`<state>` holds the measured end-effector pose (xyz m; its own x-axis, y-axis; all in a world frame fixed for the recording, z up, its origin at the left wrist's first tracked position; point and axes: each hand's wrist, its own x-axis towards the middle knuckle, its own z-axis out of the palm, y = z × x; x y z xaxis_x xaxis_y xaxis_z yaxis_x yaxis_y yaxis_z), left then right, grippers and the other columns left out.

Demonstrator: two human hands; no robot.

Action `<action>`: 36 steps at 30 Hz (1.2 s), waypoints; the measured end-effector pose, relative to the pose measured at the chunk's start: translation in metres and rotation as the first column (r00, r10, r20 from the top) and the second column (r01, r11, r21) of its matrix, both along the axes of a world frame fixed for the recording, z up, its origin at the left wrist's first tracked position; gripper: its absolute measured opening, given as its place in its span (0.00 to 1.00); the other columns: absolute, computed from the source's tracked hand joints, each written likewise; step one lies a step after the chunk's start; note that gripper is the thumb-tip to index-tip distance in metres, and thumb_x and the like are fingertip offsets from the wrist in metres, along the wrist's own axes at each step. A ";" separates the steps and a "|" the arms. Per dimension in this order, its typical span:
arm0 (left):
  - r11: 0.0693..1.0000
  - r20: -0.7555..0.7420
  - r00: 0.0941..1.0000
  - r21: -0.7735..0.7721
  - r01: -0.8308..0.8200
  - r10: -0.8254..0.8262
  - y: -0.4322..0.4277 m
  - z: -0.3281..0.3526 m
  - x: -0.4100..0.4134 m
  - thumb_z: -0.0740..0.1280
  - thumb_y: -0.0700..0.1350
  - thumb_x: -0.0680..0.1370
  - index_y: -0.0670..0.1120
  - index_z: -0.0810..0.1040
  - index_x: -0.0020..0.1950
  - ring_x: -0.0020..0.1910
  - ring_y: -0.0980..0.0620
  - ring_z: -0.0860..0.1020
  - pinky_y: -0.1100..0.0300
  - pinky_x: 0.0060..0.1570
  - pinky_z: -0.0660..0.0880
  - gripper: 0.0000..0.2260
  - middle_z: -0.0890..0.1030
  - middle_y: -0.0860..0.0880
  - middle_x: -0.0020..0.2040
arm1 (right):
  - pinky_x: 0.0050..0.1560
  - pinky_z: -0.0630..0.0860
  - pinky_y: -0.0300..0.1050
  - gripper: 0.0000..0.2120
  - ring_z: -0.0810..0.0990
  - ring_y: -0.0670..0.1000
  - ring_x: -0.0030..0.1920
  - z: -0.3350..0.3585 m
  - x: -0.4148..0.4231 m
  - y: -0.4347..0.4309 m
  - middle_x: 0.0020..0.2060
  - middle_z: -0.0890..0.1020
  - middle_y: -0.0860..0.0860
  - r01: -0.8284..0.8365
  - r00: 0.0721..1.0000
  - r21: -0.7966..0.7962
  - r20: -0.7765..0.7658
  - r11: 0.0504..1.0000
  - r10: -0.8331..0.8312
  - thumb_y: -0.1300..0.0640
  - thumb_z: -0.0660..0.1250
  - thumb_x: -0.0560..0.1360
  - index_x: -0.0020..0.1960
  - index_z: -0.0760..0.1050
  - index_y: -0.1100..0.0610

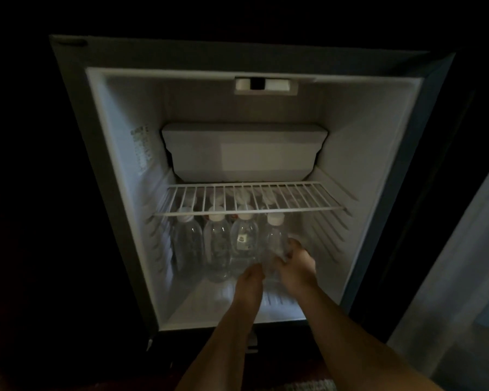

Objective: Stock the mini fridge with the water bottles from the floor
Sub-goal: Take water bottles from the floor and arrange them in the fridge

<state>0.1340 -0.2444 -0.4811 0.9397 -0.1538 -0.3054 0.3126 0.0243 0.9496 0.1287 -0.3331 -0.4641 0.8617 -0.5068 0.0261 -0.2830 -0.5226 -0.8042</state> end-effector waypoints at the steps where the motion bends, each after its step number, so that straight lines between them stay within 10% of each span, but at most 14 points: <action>1: 0.999 -0.015 1.000 -0.029 -0.018 0.018 -0.001 0.001 0.000 0.57 0.37 0.80 0.45 0.73 0.46 0.45 0.54 0.71 0.61 0.43 0.68 0.08 0.72 0.52 0.38 | 0.50 0.73 0.43 0.22 0.78 0.57 0.58 -0.003 0.002 0.000 0.59 0.78 0.56 0.010 1.000 0.018 0.002 1.000 -0.010 0.54 0.65 0.76 0.68 0.68 0.54; 10: 0.998 0.037 0.998 -0.030 -0.047 0.048 -0.015 -0.019 0.002 0.53 0.42 0.82 0.41 0.66 0.71 0.70 0.47 0.67 0.64 0.60 0.62 0.18 0.71 0.44 0.69 | 0.46 0.66 0.38 0.15 0.78 0.56 0.57 -0.012 0.007 -0.002 0.57 0.80 0.56 0.103 0.995 0.202 -0.008 0.974 -0.103 0.58 0.57 0.80 0.63 0.76 0.54; 23: 0.965 0.073 0.994 0.255 0.063 -0.084 0.011 0.000 0.001 0.56 0.48 0.82 0.38 0.77 0.60 0.62 0.43 0.74 0.56 0.63 0.67 0.18 0.77 0.39 0.60 | 0.48 0.80 0.51 0.09 0.83 0.59 0.46 -0.003 -0.002 -0.018 0.45 0.83 0.60 0.132 0.982 0.442 -0.177 0.887 -0.058 0.58 0.61 0.77 0.42 0.78 0.56; 26: 0.928 0.088 0.977 0.340 0.154 -0.195 0.025 0.013 0.000 0.57 0.47 0.81 0.45 0.76 0.41 0.44 0.47 0.75 0.59 0.41 0.73 0.13 0.77 0.42 0.45 | 0.36 0.73 0.42 0.07 0.79 0.52 0.36 0.015 -0.015 -0.015 0.39 0.80 0.56 0.040 0.974 0.468 -0.216 0.883 0.070 0.59 0.60 0.78 0.45 0.75 0.59; 36: 0.712 0.118 0.863 0.625 0.319 -0.491 0.061 0.111 -0.038 0.56 0.51 0.81 0.42 0.75 0.52 0.39 0.52 0.74 0.62 0.41 0.70 0.14 0.76 0.46 0.44 | 0.32 0.67 0.37 0.13 0.74 0.47 0.32 0.093 -0.073 -0.010 0.38 0.77 0.55 -0.321 0.877 0.101 -0.344 0.942 0.336 0.61 0.61 0.77 0.59 0.77 0.63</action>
